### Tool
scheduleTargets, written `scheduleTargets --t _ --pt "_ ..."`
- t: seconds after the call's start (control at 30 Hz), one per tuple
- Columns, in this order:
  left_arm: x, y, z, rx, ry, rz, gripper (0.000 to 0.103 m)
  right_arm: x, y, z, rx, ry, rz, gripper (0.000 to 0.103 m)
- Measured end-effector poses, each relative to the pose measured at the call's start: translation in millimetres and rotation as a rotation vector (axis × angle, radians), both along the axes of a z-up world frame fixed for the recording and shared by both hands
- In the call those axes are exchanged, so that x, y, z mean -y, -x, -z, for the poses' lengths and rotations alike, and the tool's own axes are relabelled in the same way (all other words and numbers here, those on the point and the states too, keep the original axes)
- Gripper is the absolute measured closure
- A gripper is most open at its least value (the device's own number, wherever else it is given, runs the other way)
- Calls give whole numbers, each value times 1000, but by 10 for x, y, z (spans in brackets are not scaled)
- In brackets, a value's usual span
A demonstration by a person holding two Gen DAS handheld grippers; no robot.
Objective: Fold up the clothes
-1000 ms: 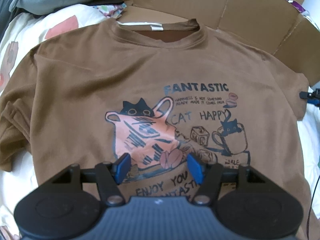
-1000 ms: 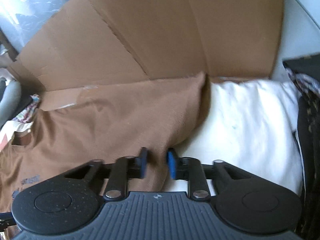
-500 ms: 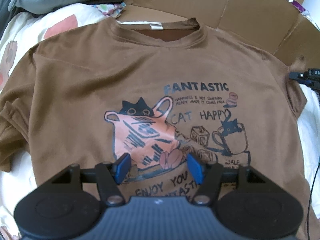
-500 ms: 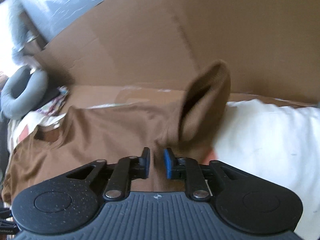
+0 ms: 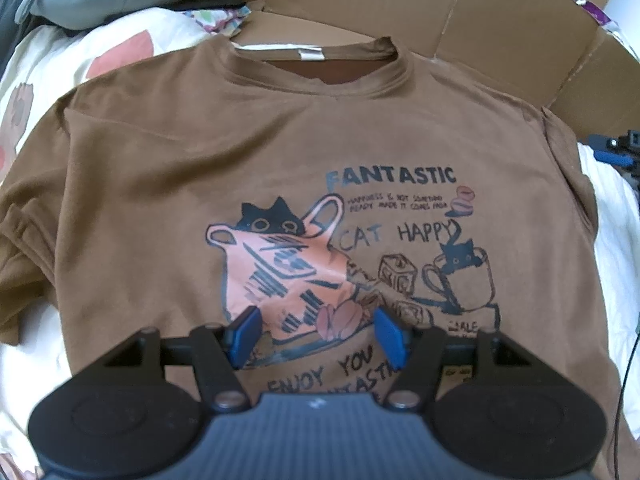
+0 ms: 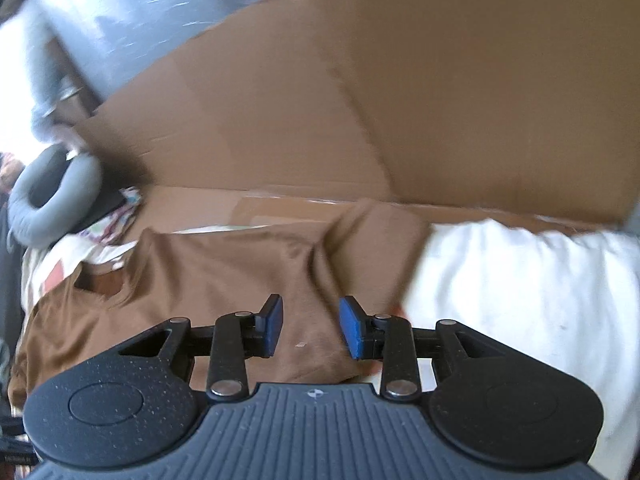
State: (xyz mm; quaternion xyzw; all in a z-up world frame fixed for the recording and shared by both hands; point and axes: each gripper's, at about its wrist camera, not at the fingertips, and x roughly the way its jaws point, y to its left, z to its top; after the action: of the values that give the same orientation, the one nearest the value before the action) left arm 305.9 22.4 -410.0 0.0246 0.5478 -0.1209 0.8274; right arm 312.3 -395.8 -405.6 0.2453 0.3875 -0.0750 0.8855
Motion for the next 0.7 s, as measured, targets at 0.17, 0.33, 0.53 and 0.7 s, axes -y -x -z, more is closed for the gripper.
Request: scheduleTargets --t 0.17,0.33,0.53,0.7 --pt "8 -1 -1 2 0 2 38 137 56 177 -41 -115 69 64" --pt "24 0 11 1 -7 6 38 167 133 269 -62 -227 134 54" --pt "25 0 28 -1 -2 9 38 145 162 353 -94 -291 159 54" --pt "21 3 40 -4 -3 7 38 104 102 324 -93 -280 146 56"
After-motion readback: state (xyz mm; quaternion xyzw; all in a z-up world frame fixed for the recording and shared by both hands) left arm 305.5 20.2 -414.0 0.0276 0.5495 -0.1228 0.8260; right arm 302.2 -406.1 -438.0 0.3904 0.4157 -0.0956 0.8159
